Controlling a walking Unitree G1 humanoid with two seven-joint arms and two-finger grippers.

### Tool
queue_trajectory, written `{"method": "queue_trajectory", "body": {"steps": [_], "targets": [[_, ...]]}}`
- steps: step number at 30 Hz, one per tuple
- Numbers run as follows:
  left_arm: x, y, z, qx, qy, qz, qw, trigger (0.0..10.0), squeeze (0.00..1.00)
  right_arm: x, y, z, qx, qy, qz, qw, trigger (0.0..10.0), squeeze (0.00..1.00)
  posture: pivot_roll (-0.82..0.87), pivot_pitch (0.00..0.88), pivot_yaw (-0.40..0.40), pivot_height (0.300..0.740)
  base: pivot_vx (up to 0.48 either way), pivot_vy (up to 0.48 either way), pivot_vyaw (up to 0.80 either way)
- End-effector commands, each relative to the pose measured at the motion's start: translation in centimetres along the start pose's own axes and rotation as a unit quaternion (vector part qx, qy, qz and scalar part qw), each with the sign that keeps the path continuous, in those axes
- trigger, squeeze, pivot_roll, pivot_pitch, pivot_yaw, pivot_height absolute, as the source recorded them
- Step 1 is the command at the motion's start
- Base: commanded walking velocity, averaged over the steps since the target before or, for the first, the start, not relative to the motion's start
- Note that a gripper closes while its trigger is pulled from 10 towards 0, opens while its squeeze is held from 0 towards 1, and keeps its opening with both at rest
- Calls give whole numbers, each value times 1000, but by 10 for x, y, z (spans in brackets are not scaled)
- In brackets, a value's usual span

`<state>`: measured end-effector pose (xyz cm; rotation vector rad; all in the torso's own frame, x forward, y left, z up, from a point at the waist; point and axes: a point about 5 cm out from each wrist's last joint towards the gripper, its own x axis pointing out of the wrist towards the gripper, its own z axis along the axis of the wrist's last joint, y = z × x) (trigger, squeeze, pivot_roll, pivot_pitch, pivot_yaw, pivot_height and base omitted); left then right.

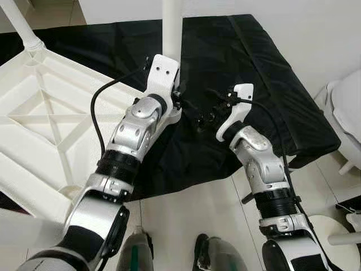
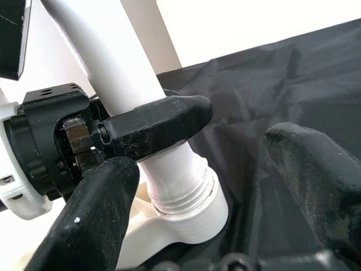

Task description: Building children table

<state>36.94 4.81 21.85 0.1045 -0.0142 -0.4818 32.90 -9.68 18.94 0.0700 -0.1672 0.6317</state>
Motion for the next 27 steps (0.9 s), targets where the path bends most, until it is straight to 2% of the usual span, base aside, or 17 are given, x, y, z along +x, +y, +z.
{"method": "queue_trajectory", "body": {"steps": [1,4,5,10,11,12,15,16,17,18,19,20,21,22,23,26,27], "targets": [[2,-49,43,69,-85,-221,969,0,0,6,7,0,7,3,16,1000,10000,0,-24,102,55,740,0,0,0],[1,-54,45,80,-87,-243,963,0,0,6,7,1,6,3,16,1000,10000,0,-24,102,55,740,0,0,0],[0,-56,46,98,-89,-260,957,0,0,7,7,1,4,2,17,1000,10000,0,-26,103,58,740,0,0,0],[-1,-56,45,112,-84,-266,954,0,0,7,6,2,2,2,17,1000,10000,0,-32,106,66,740,0,0,0],[1,-53,40,128,-71,-256,955,10000,0,6,5,3,-1,2,14,1000,10000,0,-36,108,71,740,0,0,0],[4,-46,34,126,-51,-232,963,10000,31,5,4,3,-3,2,12,1000,10000,0,-35,111,71,740,0,0,0],[4,-46,34,126,-51,-232,963,10000,31,5,4,3,-3,2,12,1000,10000,0,-35,111,71,740,0,0,0],[7,-34,26,134,-24,-191,972,10000,1000,4,3,4,-4,2,9,1000,10000,0,-33,115,68,740,0,0,0],[9,-10,18,142,14,-110,984,10000,1000,3,2,4,-4,3,8,1000,10000,0,-25,117,60,740,0,0,0],[9,-10,18,142,14,-110,984,10000,1000,3,2,4,-4,3,8,1000,10000,0,-25,117,60,740,0,0,0],[9,7,14,148,37,-54,987,10000,1000,3,2,4,-4,4,7,1000,10000,0,-25,117,60,740,0,0,0],[9,7,14,148,37,-54,987,10000,1000,3,2,4,-4,4,7,1000,10000,0,-25,117,60,740,0,0,0],[5,24,11,169,57,-8,984,10000,0,3,2,4,-5,4,9,1000,10000,0,-10,117,45,740,0,0,0],[5,24,11,169,57,-8,984,10000,0,3,2,4,-5,4,9,1000,10000,0,-10,117,45,740,0,0,0],[-4,42,8,189,73,23,979,10000,0,6,2,4,-5,6,15,1000,10000,0,4,118,32,740,0,0,0],[-8,45,9,196,74,25,977,10000,0,7,2,4,-6,6,18,1000,10000,0,4,118,32,740,0,0,0],[-12,51,9,202,76,35,976,10000,0,9,2,5,-7,6,23,1000,10000,0,14,118,22,740,0,0,0]]}}
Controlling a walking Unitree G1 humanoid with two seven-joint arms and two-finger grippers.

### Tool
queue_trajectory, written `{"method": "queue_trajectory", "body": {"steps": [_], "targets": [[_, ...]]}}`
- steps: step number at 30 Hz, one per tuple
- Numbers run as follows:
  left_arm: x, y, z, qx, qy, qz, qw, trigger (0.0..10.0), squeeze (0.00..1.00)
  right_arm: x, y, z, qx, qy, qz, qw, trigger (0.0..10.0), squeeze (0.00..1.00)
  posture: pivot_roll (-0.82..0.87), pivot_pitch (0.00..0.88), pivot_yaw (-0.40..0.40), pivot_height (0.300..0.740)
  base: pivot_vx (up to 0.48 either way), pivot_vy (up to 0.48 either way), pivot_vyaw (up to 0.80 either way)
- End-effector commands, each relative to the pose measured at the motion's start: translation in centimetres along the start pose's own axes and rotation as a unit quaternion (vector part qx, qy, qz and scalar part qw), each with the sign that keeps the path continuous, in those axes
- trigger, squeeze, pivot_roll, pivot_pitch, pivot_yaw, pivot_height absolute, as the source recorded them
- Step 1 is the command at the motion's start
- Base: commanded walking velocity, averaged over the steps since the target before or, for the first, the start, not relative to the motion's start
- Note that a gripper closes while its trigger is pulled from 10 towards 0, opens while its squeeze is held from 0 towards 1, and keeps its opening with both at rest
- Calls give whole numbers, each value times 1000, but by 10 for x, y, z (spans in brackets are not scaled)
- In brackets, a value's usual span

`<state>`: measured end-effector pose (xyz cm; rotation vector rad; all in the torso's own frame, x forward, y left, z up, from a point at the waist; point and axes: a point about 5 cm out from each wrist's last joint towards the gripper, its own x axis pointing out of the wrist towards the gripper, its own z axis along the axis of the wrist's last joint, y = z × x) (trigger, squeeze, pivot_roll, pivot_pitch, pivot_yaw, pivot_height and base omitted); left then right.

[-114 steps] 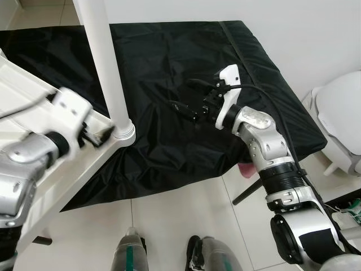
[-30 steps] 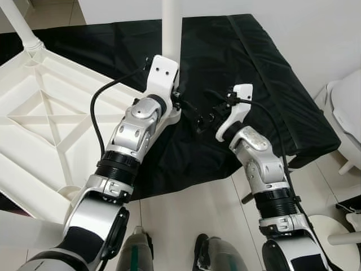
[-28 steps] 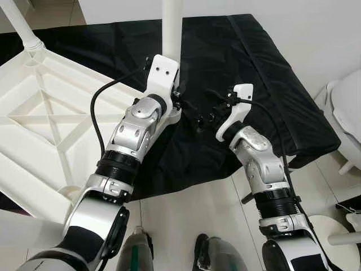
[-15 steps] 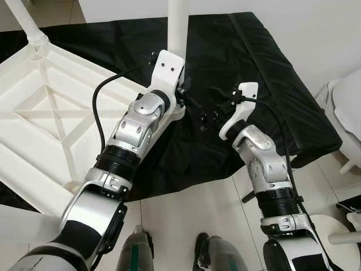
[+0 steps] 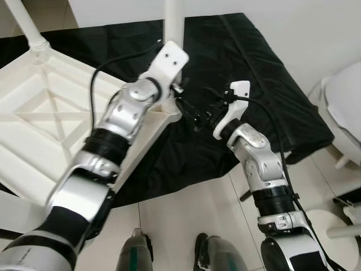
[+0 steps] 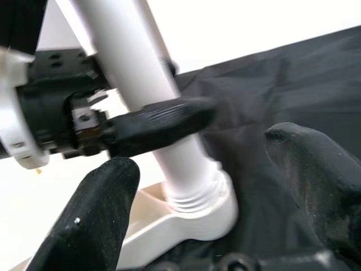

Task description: Building children table

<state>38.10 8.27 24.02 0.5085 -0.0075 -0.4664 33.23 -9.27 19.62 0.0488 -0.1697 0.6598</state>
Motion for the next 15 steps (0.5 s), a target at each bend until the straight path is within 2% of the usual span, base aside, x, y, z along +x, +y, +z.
{"method": "queue_trajectory", "body": {"steps": [1,3,4,6,8,9,11,15], "targets": [[-5,9,-13,9,32,29,999,10000,0,2,1,-1,2,4,8,1000,10000,0,14,118,22,740,0,0,0],[-17,30,-19,25,50,73,996,10000,0,7,0,2,-5,4,18,1000,10000,0,29,120,8,740,0,0,0],[-28,48,-22,33,63,114,991,10000,0,10,-1,4,-10,3,23,1000,10000,0,35,120,3,740,0,0,0],[-28,48,-22,33,63,114,991,10000,0,10,-1,4,-10,3,23,1000,10000,0,35,120,3,740,0,0,0],[-35,58,-22,37,68,130,988,10000,0,11,-3,6,-14,3,25,1000,10000,0,43,123,-3,740,0,0,0],[-35,58,-22,37,68,130,988,10000,0,11,-3,6,-14,3,25,1000,10000,0,43,123,-3,740,0,0,0],[-42,61,-13,27,51,118,991,10000,0,15,-5,9,-19,2,29,999,10000,0,55,129,-13,740,0,0,0],[-46,64,-4,18,36,102,994,10000,0,19,-6,13,-24,0,33,999,10000,0,60,138,-13,740,0,0,0]]}}
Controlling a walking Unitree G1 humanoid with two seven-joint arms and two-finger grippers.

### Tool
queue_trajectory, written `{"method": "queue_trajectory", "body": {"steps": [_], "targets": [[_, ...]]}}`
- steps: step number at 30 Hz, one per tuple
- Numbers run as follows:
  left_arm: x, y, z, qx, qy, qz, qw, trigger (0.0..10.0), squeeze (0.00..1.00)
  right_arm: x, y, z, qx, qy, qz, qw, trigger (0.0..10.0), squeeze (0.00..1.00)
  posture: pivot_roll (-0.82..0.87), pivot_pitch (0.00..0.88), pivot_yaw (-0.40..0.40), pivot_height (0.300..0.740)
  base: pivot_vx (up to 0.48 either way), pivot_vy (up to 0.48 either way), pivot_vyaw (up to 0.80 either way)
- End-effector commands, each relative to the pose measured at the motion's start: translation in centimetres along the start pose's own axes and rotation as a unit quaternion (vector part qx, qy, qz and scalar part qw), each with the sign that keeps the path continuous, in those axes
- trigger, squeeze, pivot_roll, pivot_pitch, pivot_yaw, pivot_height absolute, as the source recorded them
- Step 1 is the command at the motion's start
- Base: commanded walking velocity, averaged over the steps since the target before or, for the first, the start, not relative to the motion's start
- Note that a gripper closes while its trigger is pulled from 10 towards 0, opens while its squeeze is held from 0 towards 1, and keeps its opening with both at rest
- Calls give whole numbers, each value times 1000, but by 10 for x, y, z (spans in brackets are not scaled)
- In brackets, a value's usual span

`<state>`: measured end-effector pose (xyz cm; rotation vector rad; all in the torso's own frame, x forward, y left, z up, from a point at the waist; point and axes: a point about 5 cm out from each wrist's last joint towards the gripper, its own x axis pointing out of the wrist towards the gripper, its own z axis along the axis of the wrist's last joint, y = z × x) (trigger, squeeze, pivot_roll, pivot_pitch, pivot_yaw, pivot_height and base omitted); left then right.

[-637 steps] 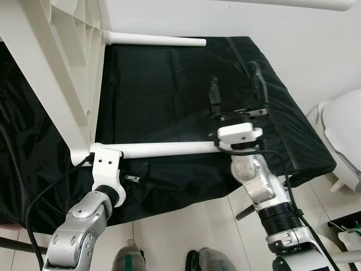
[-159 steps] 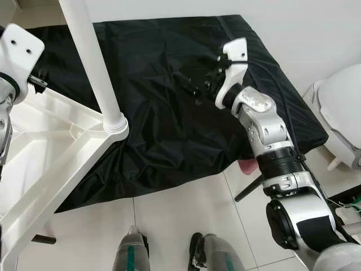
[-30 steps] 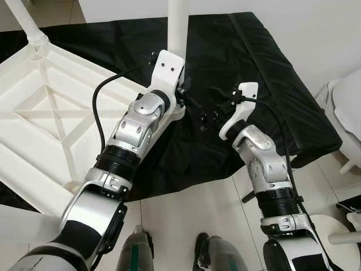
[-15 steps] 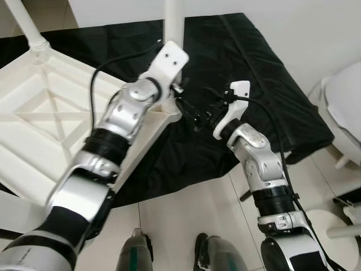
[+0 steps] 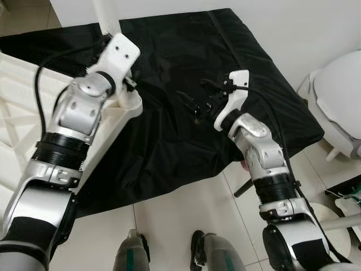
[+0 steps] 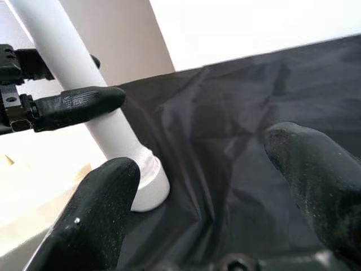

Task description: Building children table

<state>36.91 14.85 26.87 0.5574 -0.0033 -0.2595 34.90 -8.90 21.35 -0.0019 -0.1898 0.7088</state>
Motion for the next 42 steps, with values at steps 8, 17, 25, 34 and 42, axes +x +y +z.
{"method": "queue_trajectory", "body": {"steps": [8,17,25,34,42], "targets": [[-4,11,16,-20,-30,-39,999,10000,0,6,3,2,-4,-4,15,1000,10000,0,52,159,6,740,0,0,0],[-15,41,14,29,-2,-3,1000,10000,0,1,-1,0,-6,-3,7,1000,10000,0,37,154,26,740,0,0,0],[-37,64,-2,20,48,47,998,10000,0,3,-3,0,-7,-5,6,1000,10000,0,51,134,13,740,0,0,0],[-40,48,-32,-161,121,2,980,10000,0,12,1,3,-9,-9,23,1000,10000,0,77,119,3,740,0,0,0],[-38,33,-34,-273,123,-57,952,10000,0,14,3,2,-9,-12,26,1000,10000,0,74,113,11,740,0,0,0]]}}
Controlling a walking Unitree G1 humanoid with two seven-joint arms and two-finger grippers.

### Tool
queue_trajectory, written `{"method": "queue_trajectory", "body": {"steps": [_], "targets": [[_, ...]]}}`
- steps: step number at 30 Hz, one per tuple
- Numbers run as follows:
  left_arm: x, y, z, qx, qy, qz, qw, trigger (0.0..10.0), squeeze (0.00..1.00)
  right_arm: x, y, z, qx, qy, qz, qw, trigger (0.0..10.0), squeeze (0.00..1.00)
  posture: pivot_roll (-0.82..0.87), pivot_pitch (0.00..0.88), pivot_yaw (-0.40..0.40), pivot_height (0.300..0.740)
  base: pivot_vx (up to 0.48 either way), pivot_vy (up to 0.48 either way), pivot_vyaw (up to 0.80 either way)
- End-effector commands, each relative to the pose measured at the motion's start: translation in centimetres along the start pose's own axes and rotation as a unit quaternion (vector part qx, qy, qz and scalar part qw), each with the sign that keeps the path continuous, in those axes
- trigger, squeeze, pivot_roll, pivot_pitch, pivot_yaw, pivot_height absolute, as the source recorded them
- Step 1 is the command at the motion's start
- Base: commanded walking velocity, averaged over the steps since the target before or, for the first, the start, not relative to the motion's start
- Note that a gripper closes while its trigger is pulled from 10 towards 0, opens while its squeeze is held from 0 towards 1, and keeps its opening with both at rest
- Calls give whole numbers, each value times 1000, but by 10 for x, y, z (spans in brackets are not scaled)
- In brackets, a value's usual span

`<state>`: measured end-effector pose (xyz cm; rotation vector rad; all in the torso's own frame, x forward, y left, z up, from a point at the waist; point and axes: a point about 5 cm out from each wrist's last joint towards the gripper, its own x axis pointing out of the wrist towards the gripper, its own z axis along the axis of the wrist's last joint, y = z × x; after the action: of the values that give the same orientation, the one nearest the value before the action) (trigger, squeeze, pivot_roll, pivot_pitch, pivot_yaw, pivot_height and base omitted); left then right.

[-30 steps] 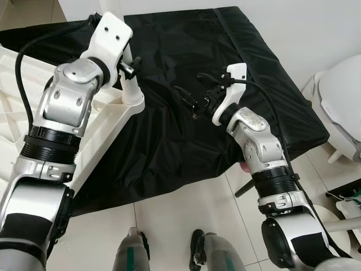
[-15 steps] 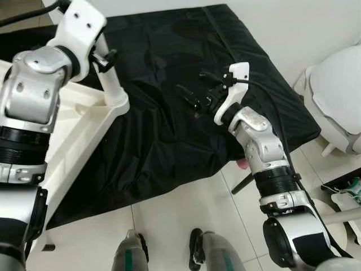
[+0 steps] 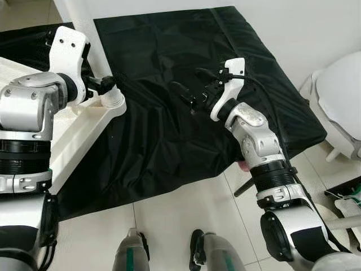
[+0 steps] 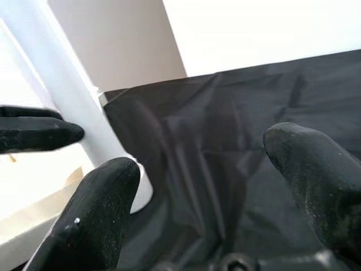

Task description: Building children table

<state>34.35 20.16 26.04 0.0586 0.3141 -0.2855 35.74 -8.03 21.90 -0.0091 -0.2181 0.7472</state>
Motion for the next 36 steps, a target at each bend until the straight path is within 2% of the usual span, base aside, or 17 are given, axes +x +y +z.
{"method": "queue_trajectory", "body": {"steps": [1,2,5,8,11,15,16,17,20,21,24,27,36], "targets": [[-1,0,-2,-21,11,-9,1000,10000,0,2,2,-1,-3,0,7,1000,10000,0,72,112,12,740,0,0,0],[-1,0,-2,-21,11,-9,1000,10000,0,2,2,-1,-3,0,7,1000,10000,0,72,112,12,740,0,0,0],[-12,8,-12,47,45,16,998,10000,0,1,1,-2,-3,-1,5,1000,10000,0,75,107,19,740,0,0,0],[-16,7,-17,66,58,11,996,10000,0,1,1,-2,-3,-1,5,1000,10000,0,75,107,19,740,0,0,0],[-28,2,-29,116,88,-2,989,10000,0,2,0,-3,-3,-2,4,1000,10000,0,89,106,15,740,0,0,0],[-32,1,-37,119,95,-7,988,10000,0,3,0,-3,-2,-3,6,1000,10000,0,99,104,9,740,0,0,0],[-32,1,-40,106,96,1,990,10000,0,4,0,-3,-2,-3,6,1000,10000,0,109,101,4,740,0,0,0],[-30,2,-43,92,96,12,991,10000,0,4,0,-4,-1,-3,7,1000,10000,0,111,100,2,740,0,0,0],[-27,1,-49,89,86,24,992,10000,0,6,-1,-3,-3,-6,6,1000,10000,0,114,98,-2,740,0,0,0],[-23,2,-52,71,80,29,994,10000,0,7,-2,-3,0,-8,2,1000,10000,0,114,96,-8,740,0,0,0],[-20,0,-57,69,73,32,994,10000,0,8,-2,-3,3,-9,0,1000,10000,0,112,93,-15,740,0,0,0],[-12,1,-72,62,79,43,994,10000,0,9,-3,-3,6,-11,-6,1000,10000,0,103,89,-24,740,0,0,0],[-2,2,-88,91,84,69,990,10000,0,0,-9,-7,15,-17,-36,999,10000,0,69,78,-25,740,0,0,0]]}}
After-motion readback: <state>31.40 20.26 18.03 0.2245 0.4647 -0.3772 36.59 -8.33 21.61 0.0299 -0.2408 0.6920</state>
